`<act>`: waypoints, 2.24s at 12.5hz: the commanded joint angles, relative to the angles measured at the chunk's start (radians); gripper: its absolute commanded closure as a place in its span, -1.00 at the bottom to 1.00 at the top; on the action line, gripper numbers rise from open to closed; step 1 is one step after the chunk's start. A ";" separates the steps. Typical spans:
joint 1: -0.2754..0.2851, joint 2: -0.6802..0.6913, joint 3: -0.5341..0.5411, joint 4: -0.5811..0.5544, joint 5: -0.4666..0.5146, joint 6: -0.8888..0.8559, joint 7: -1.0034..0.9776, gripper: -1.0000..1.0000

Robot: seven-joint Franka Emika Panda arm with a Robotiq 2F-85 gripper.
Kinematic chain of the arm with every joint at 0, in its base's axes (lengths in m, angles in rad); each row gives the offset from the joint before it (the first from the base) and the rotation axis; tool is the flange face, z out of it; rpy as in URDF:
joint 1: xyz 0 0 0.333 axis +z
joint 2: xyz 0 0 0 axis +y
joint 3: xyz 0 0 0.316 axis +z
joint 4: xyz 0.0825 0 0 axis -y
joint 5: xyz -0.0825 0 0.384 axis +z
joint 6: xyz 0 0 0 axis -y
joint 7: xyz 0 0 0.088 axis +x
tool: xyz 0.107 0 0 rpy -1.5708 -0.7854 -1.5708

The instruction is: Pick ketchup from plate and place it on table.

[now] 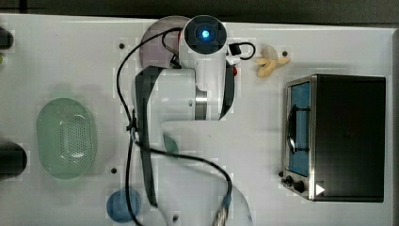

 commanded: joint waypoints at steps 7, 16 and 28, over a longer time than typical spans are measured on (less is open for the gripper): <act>0.029 0.271 0.007 0.238 -0.049 0.068 -0.299 -1.00; 0.039 0.438 0.003 0.322 -0.124 0.221 -0.299 -1.00; 0.031 0.288 0.009 0.344 -0.070 0.171 -0.281 -0.25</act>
